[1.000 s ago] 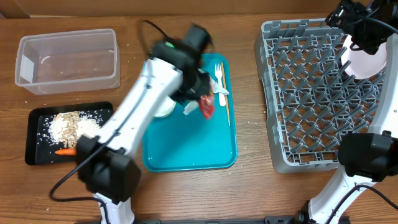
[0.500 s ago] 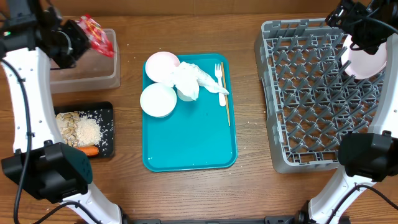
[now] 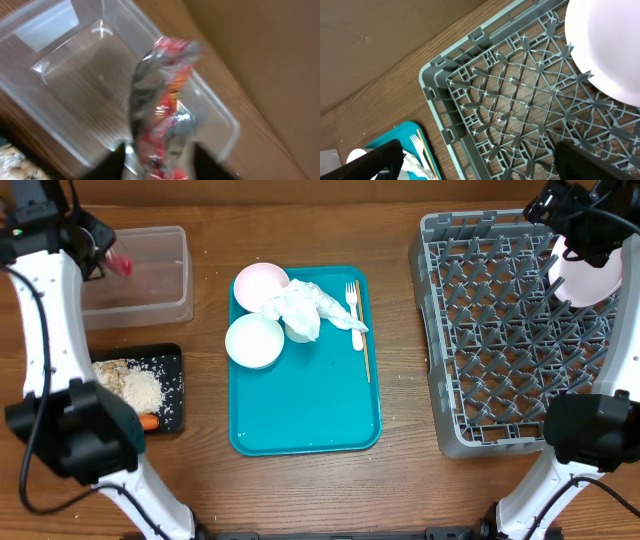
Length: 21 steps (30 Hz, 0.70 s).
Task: Sort waste into correct bins and load items into the dishwasher rack
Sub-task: 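Carry the wrapper left and drop it into the clear bin, then grasp the crumpled white tissue on the teal tray, left gripper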
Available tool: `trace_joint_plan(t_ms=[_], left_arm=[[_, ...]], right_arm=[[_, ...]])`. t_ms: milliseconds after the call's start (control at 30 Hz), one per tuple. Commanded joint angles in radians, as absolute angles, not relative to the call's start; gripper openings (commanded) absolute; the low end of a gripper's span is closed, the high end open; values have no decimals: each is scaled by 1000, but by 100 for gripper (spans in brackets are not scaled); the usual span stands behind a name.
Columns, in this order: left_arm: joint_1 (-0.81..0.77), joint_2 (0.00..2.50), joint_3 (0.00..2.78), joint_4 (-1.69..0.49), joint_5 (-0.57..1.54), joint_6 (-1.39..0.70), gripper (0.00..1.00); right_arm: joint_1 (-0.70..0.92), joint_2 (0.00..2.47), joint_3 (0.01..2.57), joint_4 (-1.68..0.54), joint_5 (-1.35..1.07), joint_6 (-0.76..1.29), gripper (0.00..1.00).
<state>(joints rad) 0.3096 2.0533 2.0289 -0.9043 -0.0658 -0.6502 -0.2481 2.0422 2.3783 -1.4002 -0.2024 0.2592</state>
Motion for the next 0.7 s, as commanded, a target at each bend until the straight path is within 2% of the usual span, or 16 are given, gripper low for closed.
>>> trace_joint_plan(t_ms=[0,33,200,300,400,467,567,667], left_arm=[[316,2119,2037,-905,-104,-616,97],[316,2118,2038,-907,-104,-601,100],[316,2017,2046,-949,28,-569,100],[313,1940,2046,-953,247,-469,100],[284,1860,2046,-999,587,-374,100],[243,1847,2046,-1073,681,-357,100],[123,1851,2038,-1267,611,-355,99],[-32,1889,2029,-1398,430,-357,100]], right_arm=[[-250,2045,2383,-1396,-199,263,100],[-250,2045,2383,-1396,-199,263,100],[-250,2045,2383,-1396,-199,263,100],[-250,2045,2383,-1396,-199,263,100],[-250,2045,2383,-1396,-199,263,100],[-250,2045,2383,-1396,-199,263,100],[-250,2045,2383,-1396,-199,263,100],[-250,2045,2383,-1396,-199,263,100]])
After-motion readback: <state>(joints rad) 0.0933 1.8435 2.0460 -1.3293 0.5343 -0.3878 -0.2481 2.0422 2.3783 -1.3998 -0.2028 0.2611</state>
